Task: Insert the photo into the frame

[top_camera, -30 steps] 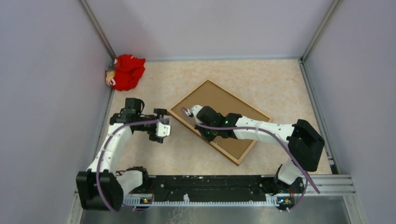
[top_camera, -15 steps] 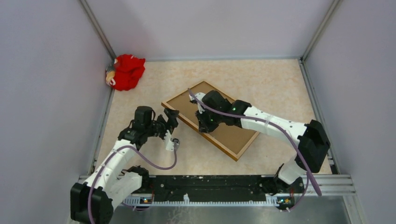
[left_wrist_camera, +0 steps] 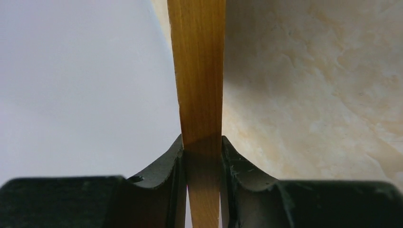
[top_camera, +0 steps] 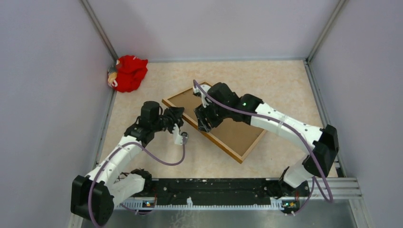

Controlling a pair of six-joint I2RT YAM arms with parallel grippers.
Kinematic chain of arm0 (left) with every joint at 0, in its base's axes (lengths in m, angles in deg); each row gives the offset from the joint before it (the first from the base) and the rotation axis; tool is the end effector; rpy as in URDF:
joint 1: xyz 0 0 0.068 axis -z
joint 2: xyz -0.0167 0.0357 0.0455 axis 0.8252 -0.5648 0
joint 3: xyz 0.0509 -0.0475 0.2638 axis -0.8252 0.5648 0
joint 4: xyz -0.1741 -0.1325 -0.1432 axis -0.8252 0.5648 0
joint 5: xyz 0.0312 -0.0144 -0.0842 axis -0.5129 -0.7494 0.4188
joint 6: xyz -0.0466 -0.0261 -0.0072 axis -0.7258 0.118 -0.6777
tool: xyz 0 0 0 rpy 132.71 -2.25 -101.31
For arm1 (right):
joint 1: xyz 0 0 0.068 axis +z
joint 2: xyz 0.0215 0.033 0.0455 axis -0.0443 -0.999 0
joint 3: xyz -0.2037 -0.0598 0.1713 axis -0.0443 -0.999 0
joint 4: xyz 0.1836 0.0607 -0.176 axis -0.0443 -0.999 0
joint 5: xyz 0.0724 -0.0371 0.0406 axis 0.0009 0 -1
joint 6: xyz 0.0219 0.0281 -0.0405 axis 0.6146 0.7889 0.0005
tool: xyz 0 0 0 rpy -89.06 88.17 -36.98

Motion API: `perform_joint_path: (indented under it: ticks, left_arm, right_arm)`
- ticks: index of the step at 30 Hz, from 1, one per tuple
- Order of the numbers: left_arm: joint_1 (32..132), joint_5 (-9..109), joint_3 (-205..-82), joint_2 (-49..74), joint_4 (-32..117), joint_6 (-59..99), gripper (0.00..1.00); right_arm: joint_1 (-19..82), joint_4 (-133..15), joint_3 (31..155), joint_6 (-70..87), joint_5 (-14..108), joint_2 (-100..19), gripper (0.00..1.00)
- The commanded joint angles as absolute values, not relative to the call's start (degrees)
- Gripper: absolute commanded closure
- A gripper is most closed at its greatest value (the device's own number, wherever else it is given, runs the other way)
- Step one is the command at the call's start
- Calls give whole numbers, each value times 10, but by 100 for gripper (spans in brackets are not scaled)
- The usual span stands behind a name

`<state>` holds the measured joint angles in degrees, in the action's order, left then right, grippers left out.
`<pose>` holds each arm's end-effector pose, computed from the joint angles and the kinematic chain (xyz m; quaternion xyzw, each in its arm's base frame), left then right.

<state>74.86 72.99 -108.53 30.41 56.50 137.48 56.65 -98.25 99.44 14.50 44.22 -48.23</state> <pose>0.1983 -0.0888 0.2514 0.8085 0.2737 0.1467 0.4999 0.1933 0.2783 0.3283 -0.3586 0.8550 0.2714 0.2583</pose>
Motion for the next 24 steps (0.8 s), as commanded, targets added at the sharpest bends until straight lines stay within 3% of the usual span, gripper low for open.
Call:
perform_joint_path:
  ticks: [1, 4, 9, 16, 24]
  left_arm:
    - [750, 724, -1137, 299, 587, 1336, 84]
    - [750, 735, -1178, 295, 643, 1298, 83]
    - [750, 769, -1266, 270, 728, 1219, 81]
    - [750, 804, -1337, 253, 806, 1181, 75]
    - [750, 806, -1333, 264, 814, 1190, 73]
  right_arm:
    - [562, -1002, 1055, 94, 502, -415, 32]
    - [568, -1016, 1042, 70, 527, -381, 19]
    - [622, -1043, 995, 21, 609, -343, 12]
    - [647, -1054, 959, -40, 651, -310, 13]
    - [653, -1028, 948, -106, 756, -364, 19]
